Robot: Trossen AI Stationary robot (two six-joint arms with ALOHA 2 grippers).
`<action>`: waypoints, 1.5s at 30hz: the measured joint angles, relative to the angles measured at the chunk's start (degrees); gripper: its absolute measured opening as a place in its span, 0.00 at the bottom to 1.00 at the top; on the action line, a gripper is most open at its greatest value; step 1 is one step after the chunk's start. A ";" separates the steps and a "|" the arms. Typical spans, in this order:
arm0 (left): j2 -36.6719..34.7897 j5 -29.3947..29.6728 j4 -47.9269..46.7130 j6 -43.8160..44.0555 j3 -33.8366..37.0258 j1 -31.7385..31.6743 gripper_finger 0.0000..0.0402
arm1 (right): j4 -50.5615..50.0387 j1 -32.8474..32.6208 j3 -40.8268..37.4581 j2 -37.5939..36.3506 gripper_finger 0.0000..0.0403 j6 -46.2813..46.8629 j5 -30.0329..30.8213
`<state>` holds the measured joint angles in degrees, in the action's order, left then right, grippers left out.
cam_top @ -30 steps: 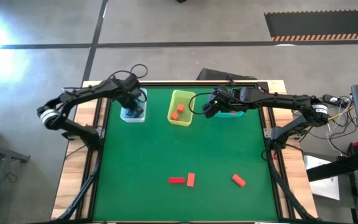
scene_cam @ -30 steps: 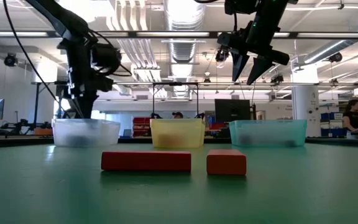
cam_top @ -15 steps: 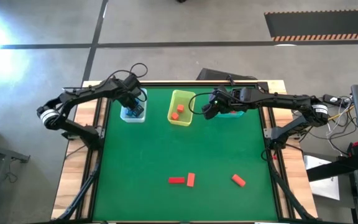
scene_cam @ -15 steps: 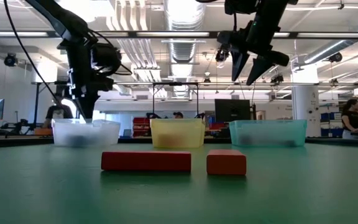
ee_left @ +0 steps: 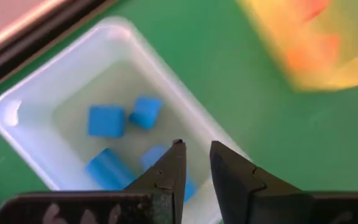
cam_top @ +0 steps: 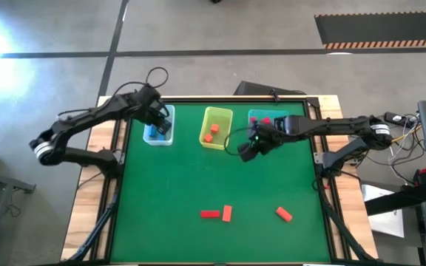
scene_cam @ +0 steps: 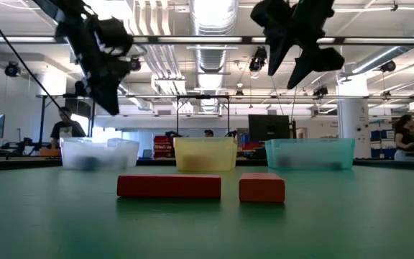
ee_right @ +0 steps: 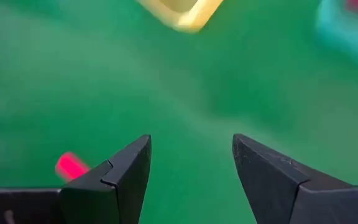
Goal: Sort & place blocks by color
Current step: Put the orange block into the yellow bin
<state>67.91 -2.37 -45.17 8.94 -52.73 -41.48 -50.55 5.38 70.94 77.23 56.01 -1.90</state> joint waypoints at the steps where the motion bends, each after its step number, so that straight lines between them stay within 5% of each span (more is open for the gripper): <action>1: -1.73 -0.31 0.73 1.60 0.00 0.87 0.14 | -0.09 -1.29 0.00 0.00 0.53 2.32 -1.07; 10: -15.53 -0.47 10.17 11.79 0.66 8.85 0.14 | -1.39 -10.65 -0.50 0.00 0.53 18.02 -7.06; 17: -21.04 -0.49 18.48 14.80 0.76 10.44 0.14 | -7.46 -18.78 -0.79 0.00 0.53 21.93 -14.88; 28: -23.07 -0.40 23.34 16.27 0.85 10.41 0.14 | -7.86 -33.18 -3.90 4.66 0.53 21.55 -20.16; 45: -22.19 -0.42 23.70 16.25 1.79 10.41 0.14 | -7.37 -37.15 -7.32 19.50 0.53 14.91 -22.25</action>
<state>45.72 -2.79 -21.48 25.19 -50.94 -31.07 -57.92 -31.77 63.61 96.73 70.91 -24.16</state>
